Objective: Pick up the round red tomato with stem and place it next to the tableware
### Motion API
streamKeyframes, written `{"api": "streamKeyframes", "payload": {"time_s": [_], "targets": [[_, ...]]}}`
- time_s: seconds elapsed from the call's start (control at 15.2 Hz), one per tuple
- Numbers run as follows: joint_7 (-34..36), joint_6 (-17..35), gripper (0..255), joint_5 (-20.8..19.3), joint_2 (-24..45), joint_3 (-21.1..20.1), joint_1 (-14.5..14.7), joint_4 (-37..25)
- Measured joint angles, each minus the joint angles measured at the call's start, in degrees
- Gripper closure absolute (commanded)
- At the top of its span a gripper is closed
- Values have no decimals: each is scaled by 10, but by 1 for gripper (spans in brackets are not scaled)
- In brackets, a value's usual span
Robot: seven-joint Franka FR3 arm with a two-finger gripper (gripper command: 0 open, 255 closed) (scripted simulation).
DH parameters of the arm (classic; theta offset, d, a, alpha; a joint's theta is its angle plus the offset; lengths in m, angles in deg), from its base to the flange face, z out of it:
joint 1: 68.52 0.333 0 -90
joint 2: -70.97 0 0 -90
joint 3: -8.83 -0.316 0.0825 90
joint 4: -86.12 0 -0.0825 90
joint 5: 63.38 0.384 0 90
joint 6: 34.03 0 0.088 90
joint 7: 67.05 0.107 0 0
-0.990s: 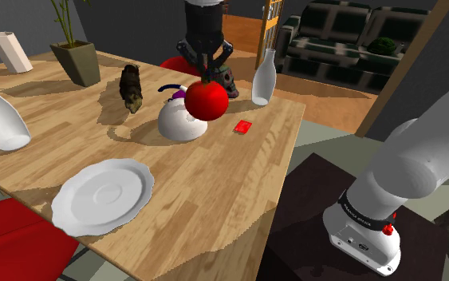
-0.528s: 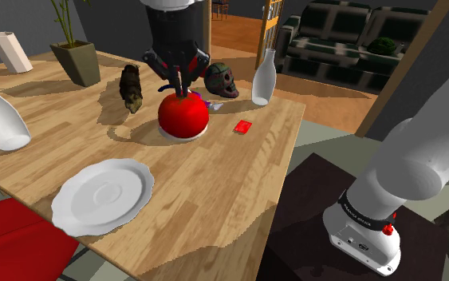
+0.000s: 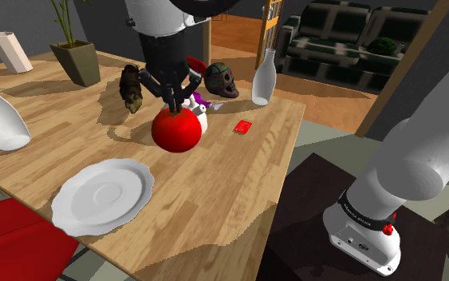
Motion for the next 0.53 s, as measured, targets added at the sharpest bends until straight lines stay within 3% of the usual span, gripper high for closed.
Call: {"api": "streamKeyframes", "payload": {"time_s": [0.53], "targets": [[13, 61, 255, -9, 11, -2, 1, 53]]}}
